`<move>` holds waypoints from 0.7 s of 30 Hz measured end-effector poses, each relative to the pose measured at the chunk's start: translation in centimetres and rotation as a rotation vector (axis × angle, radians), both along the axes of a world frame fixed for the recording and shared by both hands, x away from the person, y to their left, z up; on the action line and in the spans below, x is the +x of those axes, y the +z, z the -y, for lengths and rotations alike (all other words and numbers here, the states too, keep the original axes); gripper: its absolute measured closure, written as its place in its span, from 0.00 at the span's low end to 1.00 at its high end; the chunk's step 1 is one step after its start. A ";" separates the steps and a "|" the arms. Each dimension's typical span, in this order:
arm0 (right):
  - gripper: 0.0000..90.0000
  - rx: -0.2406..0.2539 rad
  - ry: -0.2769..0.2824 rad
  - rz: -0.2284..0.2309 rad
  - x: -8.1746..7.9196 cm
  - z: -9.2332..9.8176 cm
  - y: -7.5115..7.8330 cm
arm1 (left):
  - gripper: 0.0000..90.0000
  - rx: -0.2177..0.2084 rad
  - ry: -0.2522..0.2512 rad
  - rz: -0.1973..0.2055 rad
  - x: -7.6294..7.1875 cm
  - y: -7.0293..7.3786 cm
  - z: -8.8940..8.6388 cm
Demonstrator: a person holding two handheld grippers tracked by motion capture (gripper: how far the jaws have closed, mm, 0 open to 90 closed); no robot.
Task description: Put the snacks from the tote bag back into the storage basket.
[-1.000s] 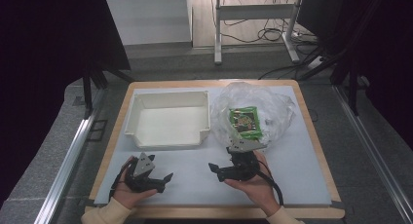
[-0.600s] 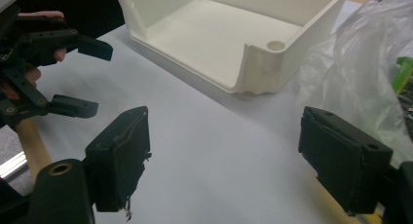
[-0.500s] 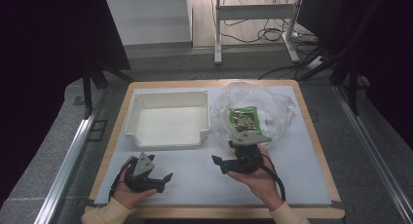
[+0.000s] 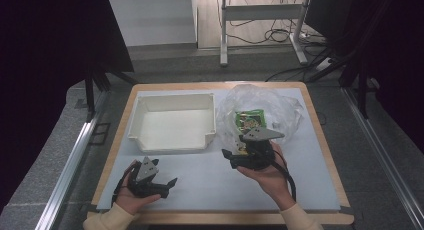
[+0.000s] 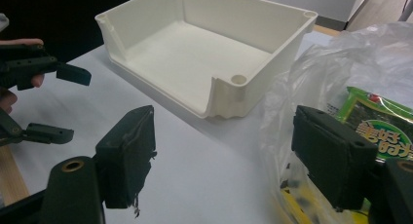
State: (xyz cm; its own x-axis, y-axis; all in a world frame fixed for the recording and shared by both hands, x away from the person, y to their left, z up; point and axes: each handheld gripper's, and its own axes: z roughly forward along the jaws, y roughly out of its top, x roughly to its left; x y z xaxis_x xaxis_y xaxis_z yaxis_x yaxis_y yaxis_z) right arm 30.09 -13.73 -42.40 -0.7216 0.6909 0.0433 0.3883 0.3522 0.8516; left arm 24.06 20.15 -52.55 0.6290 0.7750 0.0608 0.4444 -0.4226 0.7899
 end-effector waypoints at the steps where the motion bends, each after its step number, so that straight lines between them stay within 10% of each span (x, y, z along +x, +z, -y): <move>1: 0.28 0.008 -0.004 0.000 0.1 0.3 0.2 | 0.10 0.000 0.000 0.000 0.0 0.0 0.0; 21: 0.27 0.018 -0.036 0.020 1.5 1.4 2.3 | 0.11 -0.003 0.006 -0.003 0.0 0.0 -0.1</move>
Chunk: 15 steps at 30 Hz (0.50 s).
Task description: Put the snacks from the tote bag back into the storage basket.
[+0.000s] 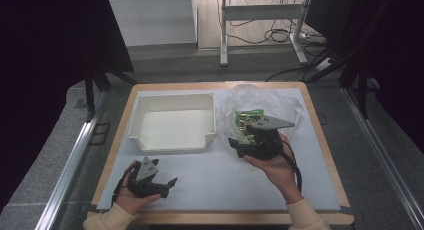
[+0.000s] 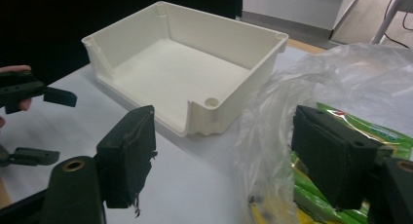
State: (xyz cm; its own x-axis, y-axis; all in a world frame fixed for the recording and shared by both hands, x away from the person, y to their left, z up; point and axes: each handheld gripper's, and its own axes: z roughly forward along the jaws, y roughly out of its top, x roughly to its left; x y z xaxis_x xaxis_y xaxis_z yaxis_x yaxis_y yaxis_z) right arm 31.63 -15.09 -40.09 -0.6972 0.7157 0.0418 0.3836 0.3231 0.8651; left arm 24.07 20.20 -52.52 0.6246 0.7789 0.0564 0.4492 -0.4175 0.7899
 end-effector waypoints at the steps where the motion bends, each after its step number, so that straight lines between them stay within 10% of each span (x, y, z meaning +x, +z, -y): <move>1: 0.27 -0.001 -0.001 -0.003 0.3 0.1 0.1 | 0.11 0.002 -0.001 -0.001 0.0 0.0 0.0; 15: 0.25 -0.014 -0.019 -0.032 3.1 0.7 0.4 | 0.11 0.005 0.012 0.002 -0.1 0.0 0.1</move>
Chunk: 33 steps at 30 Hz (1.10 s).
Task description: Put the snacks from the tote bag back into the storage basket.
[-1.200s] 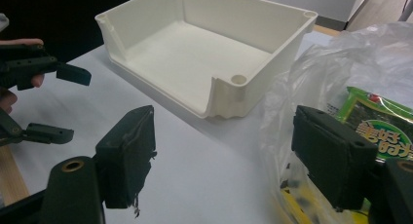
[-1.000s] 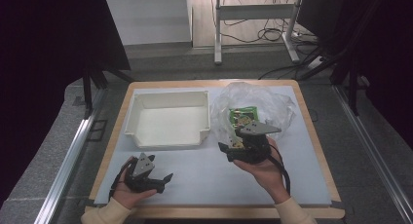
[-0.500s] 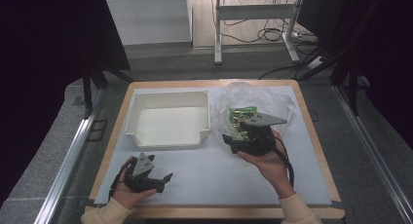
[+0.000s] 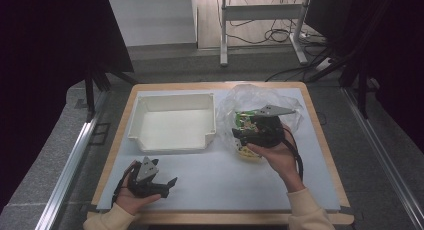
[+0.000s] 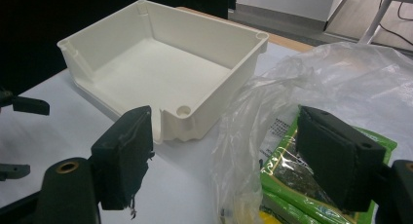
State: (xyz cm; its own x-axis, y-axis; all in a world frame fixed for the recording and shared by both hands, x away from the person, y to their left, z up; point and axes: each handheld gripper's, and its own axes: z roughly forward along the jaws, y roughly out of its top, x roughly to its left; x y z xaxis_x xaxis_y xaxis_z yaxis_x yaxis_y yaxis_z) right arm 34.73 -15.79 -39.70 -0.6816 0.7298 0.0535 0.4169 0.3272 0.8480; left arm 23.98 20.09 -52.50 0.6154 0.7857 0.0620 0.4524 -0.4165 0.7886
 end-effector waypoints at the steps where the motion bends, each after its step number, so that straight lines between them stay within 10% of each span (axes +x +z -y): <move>1: 0.25 0.000 0.000 0.000 0.0 0.0 0.0 | 0.11 0.002 0.000 0.000 0.0 0.0 0.0; 33: 0.28 -0.018 -0.144 -0.178 6.7 2.8 0.1 | 0.11 -0.015 -0.042 -0.009 -0.4 0.2 0.1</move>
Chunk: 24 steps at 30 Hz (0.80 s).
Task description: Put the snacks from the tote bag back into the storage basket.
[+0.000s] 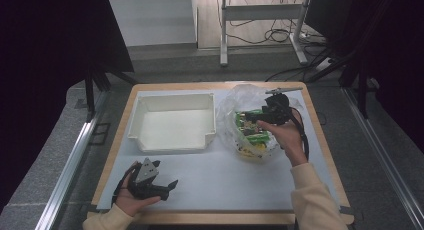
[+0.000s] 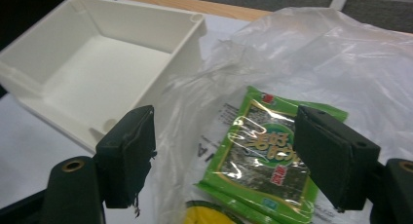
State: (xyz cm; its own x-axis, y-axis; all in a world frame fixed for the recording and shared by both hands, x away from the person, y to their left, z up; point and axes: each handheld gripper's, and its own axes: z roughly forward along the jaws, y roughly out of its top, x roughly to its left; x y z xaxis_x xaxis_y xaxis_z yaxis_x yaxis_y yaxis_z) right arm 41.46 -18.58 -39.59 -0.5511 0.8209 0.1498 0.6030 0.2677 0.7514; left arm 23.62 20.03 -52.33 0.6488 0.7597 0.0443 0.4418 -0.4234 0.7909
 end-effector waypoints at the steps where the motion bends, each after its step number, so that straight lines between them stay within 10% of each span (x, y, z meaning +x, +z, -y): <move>1: 0.28 0.000 0.000 0.000 0.0 0.0 0.0 | 0.11 0.000 0.001 0.000 0.0 0.0 0.0; 24: 0.32 -0.079 -0.093 -0.116 5.2 0.4 -2.8 | 0.11 -0.012 0.011 -0.004 0.0 0.1 -0.1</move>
State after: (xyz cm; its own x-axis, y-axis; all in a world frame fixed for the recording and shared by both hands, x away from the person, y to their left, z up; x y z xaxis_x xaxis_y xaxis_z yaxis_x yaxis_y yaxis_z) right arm 46.70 -19.01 -42.35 -0.4548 0.8794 0.1409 0.7097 0.2623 0.6539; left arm 23.61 20.16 -52.26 0.6408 0.7670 0.0325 0.4495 -0.4092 0.7941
